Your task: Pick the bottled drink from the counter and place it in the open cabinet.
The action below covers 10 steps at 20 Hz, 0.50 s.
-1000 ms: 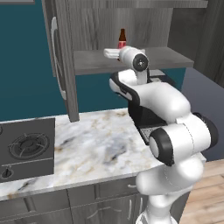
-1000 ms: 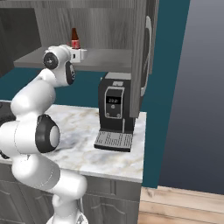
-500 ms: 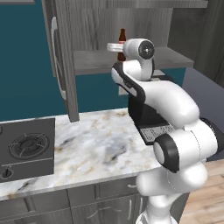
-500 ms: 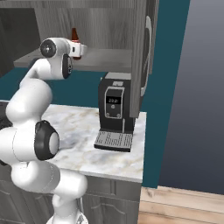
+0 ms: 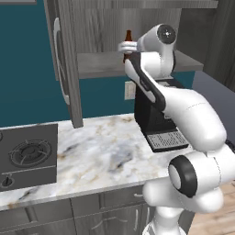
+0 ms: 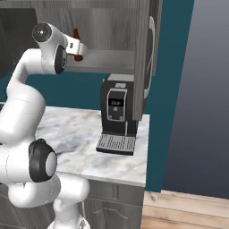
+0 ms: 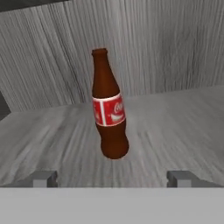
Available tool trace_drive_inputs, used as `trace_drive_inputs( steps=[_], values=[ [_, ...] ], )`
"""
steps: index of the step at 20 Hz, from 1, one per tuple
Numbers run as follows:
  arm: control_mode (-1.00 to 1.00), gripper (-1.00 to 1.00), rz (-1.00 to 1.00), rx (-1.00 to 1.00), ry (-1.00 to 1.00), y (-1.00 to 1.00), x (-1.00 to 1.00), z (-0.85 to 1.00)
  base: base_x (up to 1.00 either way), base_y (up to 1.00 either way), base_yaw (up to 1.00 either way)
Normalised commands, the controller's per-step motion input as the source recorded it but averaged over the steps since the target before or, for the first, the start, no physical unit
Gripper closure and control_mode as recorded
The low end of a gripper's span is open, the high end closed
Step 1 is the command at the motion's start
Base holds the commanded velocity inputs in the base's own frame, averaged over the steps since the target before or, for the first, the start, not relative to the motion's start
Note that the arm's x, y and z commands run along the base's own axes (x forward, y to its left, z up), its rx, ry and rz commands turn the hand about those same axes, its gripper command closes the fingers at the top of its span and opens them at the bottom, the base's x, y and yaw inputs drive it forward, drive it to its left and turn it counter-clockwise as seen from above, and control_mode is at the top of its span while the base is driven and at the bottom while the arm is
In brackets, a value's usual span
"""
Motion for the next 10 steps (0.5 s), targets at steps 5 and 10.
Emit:
trace_drive_inputs(
  steps=[5,10],
  values=[
    [-1.00,-1.00,0.00,0.00,0.12,-0.04,-0.97,-0.04,0.00,0.00,0.00],
    [-1.00,-1.00,0.00,0.00,0.04,-0.06,-1.00,-0.22,0.00,0.00,0.00]
  ],
)
